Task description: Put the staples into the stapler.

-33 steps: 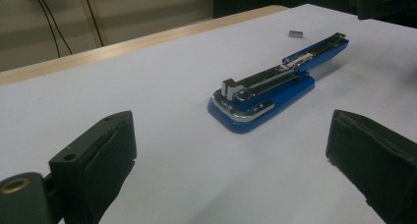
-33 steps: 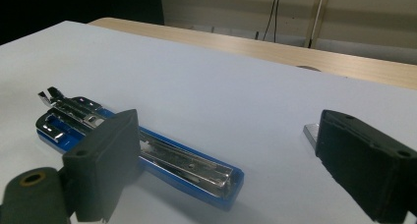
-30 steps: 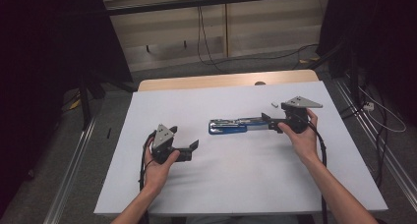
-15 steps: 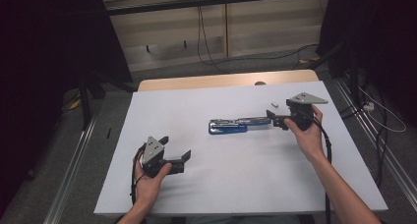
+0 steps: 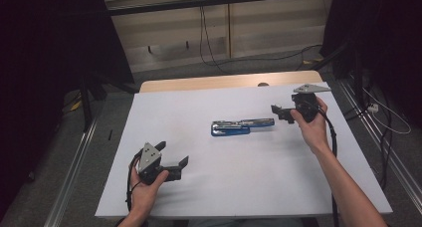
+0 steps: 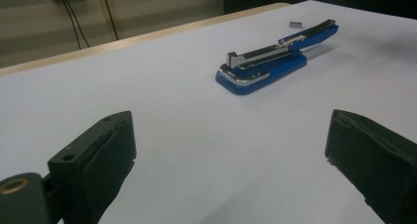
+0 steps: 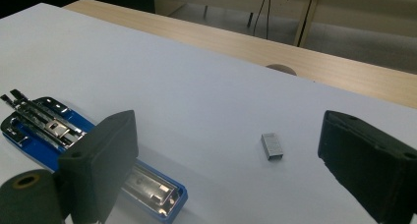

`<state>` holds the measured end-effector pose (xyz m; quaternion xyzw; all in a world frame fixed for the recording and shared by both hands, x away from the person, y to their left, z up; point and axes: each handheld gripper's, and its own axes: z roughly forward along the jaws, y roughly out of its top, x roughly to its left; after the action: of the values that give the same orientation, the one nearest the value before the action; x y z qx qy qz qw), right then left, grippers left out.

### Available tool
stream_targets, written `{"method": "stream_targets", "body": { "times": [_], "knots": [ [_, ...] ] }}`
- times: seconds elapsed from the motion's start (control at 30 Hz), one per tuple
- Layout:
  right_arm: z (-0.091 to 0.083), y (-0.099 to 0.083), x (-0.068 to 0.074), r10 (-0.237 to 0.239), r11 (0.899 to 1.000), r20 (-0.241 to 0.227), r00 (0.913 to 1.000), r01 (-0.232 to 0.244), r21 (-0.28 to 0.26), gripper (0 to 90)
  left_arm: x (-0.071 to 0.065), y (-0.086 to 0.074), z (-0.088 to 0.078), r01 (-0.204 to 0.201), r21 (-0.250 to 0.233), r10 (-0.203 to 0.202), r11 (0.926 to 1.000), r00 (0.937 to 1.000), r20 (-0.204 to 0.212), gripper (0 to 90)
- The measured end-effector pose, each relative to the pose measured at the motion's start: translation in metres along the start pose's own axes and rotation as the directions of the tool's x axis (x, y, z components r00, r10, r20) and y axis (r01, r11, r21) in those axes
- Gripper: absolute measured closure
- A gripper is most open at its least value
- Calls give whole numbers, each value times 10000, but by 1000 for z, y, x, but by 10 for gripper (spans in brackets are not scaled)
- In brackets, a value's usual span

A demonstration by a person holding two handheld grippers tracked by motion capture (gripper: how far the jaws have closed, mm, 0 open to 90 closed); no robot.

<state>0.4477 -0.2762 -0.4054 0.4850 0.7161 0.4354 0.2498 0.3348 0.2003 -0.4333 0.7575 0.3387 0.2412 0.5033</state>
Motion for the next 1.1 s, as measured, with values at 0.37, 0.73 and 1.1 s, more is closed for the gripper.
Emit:
{"method": "stream_targets", "body": {
  "times": [0.37,0.73,1.1],
  "knots": [
    [13,10,-18,8,9925,-223,9998,19,1221,87,-2,1,2,204,52,-204,9998,9998,75,50],
    [35,14,-29,-318,9744,-547,9980,431,2209,102,1,0,6,319,277,-322,9991,9994,116,49],
    [52,19,-39,-381,9444,-905,9952,655,3221,254,2,0,7,320,361,-325,9988,9994,147,49]
  ]
}}
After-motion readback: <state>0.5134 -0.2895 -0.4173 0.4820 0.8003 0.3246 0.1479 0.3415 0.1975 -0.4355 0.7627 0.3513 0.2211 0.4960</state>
